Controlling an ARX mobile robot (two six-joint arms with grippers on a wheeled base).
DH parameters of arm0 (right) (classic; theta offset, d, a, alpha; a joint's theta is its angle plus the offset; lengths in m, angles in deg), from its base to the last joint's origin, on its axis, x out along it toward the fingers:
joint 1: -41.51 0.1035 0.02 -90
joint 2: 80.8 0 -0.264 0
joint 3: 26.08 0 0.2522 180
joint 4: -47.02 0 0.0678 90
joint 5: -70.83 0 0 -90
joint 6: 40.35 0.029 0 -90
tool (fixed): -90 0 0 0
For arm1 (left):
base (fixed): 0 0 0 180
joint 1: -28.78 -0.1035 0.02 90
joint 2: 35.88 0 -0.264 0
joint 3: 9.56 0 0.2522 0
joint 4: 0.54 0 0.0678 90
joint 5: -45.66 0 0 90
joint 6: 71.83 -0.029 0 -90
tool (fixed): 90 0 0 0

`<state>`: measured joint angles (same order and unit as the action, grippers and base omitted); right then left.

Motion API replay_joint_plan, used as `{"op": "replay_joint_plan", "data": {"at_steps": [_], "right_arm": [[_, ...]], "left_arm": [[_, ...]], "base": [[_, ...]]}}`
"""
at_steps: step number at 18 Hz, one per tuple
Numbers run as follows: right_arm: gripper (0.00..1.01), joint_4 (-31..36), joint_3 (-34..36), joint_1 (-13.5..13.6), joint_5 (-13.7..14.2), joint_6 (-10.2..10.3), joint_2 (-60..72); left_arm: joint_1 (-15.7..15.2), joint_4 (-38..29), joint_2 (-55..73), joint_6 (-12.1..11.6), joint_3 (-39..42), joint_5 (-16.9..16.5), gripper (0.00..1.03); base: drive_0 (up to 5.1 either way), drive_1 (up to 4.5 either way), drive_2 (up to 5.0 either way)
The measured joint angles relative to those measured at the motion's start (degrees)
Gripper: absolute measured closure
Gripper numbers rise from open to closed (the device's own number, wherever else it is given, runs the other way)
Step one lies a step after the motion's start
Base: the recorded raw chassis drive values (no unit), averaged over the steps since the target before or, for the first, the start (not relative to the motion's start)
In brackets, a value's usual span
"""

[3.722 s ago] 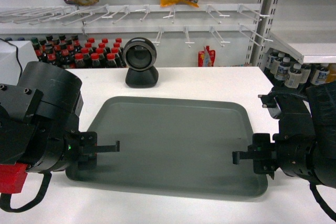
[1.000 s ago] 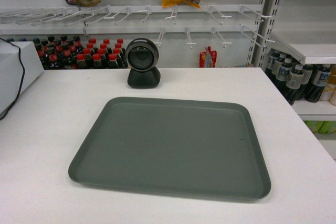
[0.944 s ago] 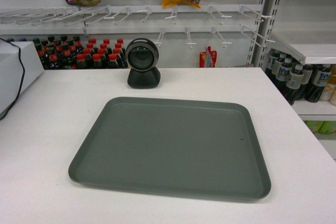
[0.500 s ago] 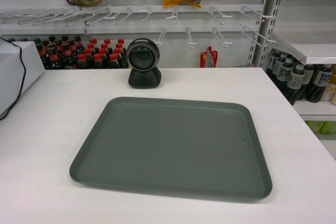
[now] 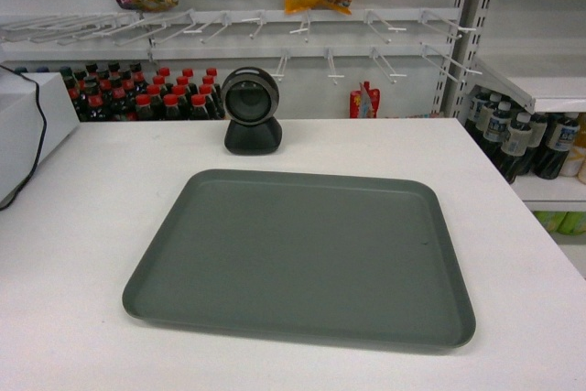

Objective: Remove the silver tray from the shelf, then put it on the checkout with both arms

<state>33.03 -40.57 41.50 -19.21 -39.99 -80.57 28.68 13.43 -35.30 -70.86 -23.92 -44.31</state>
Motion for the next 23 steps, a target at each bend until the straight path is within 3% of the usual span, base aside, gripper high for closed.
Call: {"op": "replay_joint_plan", "data": {"at_steps": [4, 7, 23], "right_arm": [[0.28, 0.0, 0.0, 0.0, 0.0, 0.0, 0.0], [0.01, 0.0, 0.0, 0.0, 0.0, 0.0, 0.0], [0.03, 0.0, 0.0, 0.0, 0.0, 0.0, 0.0]], "left_arm": [[0.0, 0.0, 0.0, 0.0, 0.0, 0.0, 0.3], [0.0, 0.0, 0.0, 0.0, 0.0, 0.0, 0.03], [0.0, 0.0, 0.0, 0.0, 0.0, 0.0, 0.05]], "base": [[0.0, 0.0, 0.0], [0.0, 0.0, 0.0], [0.0, 0.0, 0.0]]}}
